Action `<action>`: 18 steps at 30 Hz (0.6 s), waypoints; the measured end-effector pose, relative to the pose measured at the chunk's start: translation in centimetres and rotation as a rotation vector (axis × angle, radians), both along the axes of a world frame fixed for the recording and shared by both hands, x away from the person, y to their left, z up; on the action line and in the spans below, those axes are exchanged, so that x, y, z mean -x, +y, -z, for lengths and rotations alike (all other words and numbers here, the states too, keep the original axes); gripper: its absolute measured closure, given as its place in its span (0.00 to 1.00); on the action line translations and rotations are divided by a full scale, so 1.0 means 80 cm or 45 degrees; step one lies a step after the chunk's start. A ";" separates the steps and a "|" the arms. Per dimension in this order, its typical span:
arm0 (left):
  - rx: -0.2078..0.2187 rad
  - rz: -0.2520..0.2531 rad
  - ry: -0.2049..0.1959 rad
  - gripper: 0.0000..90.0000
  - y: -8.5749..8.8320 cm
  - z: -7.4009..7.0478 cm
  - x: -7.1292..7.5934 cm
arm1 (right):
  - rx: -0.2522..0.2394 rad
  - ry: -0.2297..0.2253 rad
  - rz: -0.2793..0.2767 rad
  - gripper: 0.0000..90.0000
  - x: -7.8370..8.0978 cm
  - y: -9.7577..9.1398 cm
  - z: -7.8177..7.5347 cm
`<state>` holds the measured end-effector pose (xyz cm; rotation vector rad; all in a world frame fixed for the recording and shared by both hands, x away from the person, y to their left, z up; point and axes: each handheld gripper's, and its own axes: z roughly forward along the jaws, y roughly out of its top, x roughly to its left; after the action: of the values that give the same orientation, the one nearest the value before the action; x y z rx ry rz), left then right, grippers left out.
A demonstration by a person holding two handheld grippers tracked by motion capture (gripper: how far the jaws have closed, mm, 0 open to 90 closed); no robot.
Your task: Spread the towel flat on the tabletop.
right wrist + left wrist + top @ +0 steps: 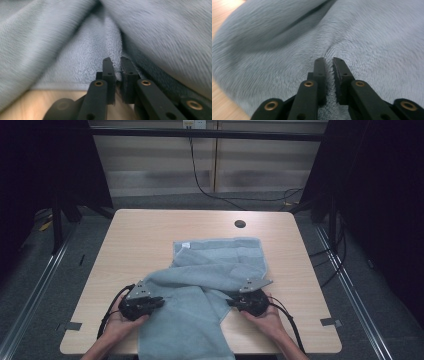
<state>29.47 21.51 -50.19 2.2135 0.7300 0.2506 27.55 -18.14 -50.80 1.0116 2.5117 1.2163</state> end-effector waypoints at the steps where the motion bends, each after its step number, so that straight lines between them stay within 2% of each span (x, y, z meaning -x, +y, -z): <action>1: 0.021 -0.008 0.017 0.93 0.002 0.000 -0.002 | 0.007 0.014 0.016 0.95 0.001 -0.008 -0.002; 2: 0.044 -0.013 0.042 0.93 0.006 0.000 -0.004 | 0.013 0.023 0.018 0.95 0.001 -0.013 -0.003; 3: 0.065 -0.013 0.054 0.94 0.010 0.000 -0.006 | -0.017 0.043 0.055 0.95 0.003 -0.031 -0.007; 4: 0.100 -0.017 0.072 0.94 0.012 -0.002 -0.006 | -0.017 0.043 0.055 0.95 0.003 -0.031 -0.007; 5: 0.125 -0.012 0.072 0.94 0.016 -0.004 -0.007 | -0.044 0.029 0.089 0.95 0.007 -0.050 -0.015; 6: 0.164 -0.012 0.085 0.94 0.018 -0.006 -0.007 | -0.044 0.029 0.089 0.95 0.007 -0.050 -0.015; 7: 0.244 0.037 0.125 0.94 0.019 -0.011 -0.005 | -0.073 0.016 0.107 0.95 0.011 -0.066 -0.024; 9: 0.240 0.060 0.118 0.94 0.017 -0.013 -0.002 | -0.081 0.005 0.128 0.95 0.015 -0.075 -0.030; 10: 0.250 0.099 0.137 0.94 0.012 -0.016 0.006 | -0.102 -0.014 0.158 0.94 0.020 -0.088 -0.038; 11: 0.250 0.099 0.137 0.94 0.012 -0.016 0.006 | -0.102 -0.014 0.158 0.94 0.020 -0.088 -0.038; 12: 0.270 0.130 0.146 0.94 0.009 -0.018 0.011 | -0.119 -0.023 0.172 0.94 0.021 -0.092 -0.041; 13: 0.282 0.188 0.156 0.94 0.004 -0.024 0.026 | -0.152 -0.028 0.172 0.92 0.025 -0.102 -0.046; 14: 0.282 0.188 0.156 0.94 0.004 -0.024 0.026 | -0.152 -0.028 0.172 0.92 0.025 -0.102 -0.046; 15: 0.296 0.217 0.170 0.93 0.005 -0.027 0.033 | -0.153 0.022 0.129 0.85 0.031 -0.101 -0.044; 17: 0.293 0.237 0.167 0.93 0.007 -0.029 0.047 | -0.152 0.034 0.112 0.82 0.035 -0.098 -0.041; 18: 0.312 0.232 0.171 0.91 0.009 -0.029 0.050 | -0.140 0.033 0.106 0.80 0.038 -0.096 -0.039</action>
<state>25.46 22.21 -47.87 2.0585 0.5908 -0.0760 24.50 -25.84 -47.68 1.1521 2.4181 1.3374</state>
